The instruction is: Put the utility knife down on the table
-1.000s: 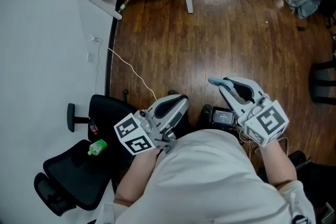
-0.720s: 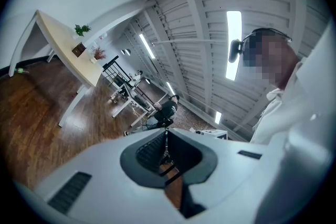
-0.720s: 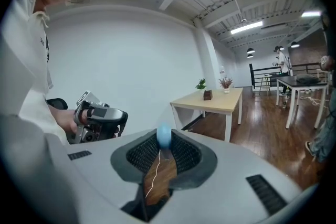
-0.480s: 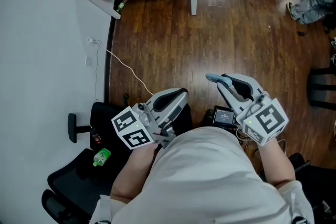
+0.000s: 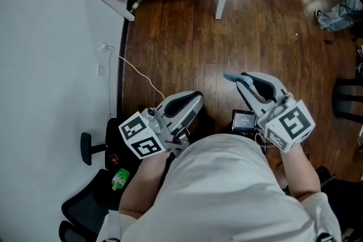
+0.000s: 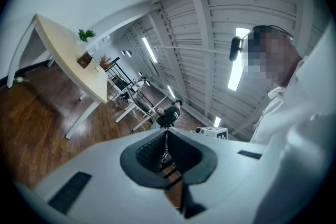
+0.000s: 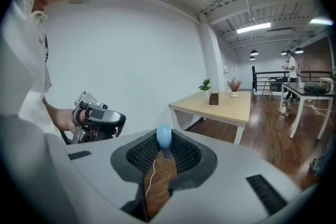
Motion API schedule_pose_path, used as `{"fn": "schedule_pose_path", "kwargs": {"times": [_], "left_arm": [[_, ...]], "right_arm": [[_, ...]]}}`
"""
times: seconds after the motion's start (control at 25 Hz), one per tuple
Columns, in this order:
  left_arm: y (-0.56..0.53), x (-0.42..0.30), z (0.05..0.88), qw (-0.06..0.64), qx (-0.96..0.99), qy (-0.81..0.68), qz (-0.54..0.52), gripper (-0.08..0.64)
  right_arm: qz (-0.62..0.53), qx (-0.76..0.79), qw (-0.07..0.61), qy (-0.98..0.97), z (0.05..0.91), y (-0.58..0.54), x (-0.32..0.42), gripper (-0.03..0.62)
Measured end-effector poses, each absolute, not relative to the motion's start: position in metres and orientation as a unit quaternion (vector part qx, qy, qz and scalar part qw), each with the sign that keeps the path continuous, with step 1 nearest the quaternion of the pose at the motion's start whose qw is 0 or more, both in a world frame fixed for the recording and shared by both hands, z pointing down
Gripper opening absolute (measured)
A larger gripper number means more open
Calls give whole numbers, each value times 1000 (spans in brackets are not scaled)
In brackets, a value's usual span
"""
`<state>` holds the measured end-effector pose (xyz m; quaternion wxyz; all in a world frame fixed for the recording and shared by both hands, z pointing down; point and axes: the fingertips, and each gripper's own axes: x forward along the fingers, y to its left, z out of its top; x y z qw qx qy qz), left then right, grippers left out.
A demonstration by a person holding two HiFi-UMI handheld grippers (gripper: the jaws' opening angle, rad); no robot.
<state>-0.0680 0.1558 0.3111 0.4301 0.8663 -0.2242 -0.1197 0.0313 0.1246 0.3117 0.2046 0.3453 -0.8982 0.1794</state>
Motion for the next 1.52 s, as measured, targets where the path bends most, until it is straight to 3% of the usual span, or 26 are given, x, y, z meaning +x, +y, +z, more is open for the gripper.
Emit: {"fn": "schedule_pose_path", "kwargs": {"times": [0.72, 0.96, 1.24, 1.52], "left_arm": [[53, -121, 344, 438, 847, -274, -124, 5], [-50, -99, 355, 450, 837, -291, -113, 5], [-69, -92, 347, 436, 844, -288, -123, 5], [-156, -53, 354, 442, 841, -292, -111, 5]], "right_arm": [[183, 311, 203, -910, 347, 6, -17, 71], [203, 285, 203, -914, 367, -100, -2, 71], [186, 282, 202, -919, 360, -118, 0, 72], [207, 276, 196, -918, 376, -198, 38, 72]]}}
